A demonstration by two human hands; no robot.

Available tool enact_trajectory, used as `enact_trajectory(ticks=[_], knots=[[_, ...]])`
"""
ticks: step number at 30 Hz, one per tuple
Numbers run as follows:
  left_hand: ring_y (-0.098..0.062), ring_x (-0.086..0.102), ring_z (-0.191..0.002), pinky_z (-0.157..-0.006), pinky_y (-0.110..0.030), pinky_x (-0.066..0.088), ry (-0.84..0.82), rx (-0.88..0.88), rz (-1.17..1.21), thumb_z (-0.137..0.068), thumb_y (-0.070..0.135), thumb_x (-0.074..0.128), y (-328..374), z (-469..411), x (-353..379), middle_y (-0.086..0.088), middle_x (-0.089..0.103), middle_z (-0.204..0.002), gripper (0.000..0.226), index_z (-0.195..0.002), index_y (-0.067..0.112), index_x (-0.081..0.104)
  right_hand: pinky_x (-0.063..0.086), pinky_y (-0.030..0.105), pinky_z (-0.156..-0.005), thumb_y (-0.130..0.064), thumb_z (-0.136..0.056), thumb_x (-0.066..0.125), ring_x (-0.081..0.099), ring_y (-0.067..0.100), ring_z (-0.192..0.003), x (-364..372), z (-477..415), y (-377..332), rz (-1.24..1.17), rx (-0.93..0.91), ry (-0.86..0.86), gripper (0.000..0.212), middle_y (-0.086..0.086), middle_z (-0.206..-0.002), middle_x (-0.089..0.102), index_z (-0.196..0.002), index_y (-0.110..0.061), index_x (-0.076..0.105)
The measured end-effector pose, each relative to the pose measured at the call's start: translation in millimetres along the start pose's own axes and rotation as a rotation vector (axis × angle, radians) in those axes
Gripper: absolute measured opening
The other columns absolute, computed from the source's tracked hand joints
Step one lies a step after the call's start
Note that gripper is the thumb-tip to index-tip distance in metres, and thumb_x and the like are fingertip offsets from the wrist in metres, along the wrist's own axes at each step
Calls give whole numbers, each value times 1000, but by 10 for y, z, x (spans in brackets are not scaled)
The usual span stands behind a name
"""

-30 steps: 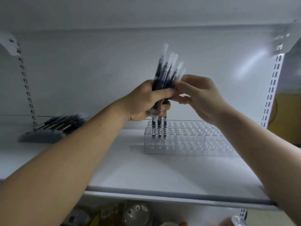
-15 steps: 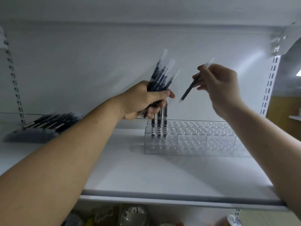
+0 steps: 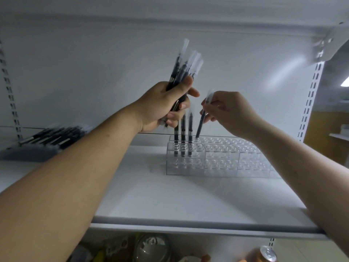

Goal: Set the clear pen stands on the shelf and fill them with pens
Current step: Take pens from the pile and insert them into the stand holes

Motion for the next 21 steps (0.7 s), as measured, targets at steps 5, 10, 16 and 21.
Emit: enact_trajectory(ticks=[5, 10, 16, 21], knots=[[-12, 29, -50, -47, -26, 30, 20, 10, 1, -110, 48, 44, 14, 2, -3, 1, 44, -69, 47, -120, 5, 59, 62, 51, -82, -17, -103, 64, 76, 4, -71, 167, 36, 10, 86, 31, -137, 13, -5, -76, 78, -93, -12, 70], [-13, 30, -50, -47, -26, 31, 6, 13, -10, -111, 45, 43, 8, 1, 13, 0, 44, -71, 47, -125, 4, 60, 62, 54, -82, -18, -105, 59, 78, 9, -74, 216, 32, -15, 83, 34, -160, 17, 1, -85, 77, -98, -5, 68], [-14, 29, -51, -47, -26, 30, -1, -1, -8, -113, 36, 47, -27, -18, 14, -2, 45, -75, 33, -129, 8, 55, 64, 48, -81, -18, -106, 57, 78, 13, -74, 247, 10, 13, 70, 72, -158, 20, 2, -89, 78, -100, -3, 68], [-14, 31, -51, -47, -27, 30, 6, 2, -12, -113, 31, 48, -26, -12, 9, -3, 48, -77, 29, -129, 8, 53, 64, 50, -84, -17, -105, 60, 79, 18, -76, 292, 17, 124, 77, 159, -227, 17, 4, -80, 80, -99, -6, 70]])
Point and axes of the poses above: each hand's wrist, its own z-axis away from the middle knuckle, its own x-axis out of the palm, y = z × x, the point moved 6 cm from there along -z, towards the middle knuckle
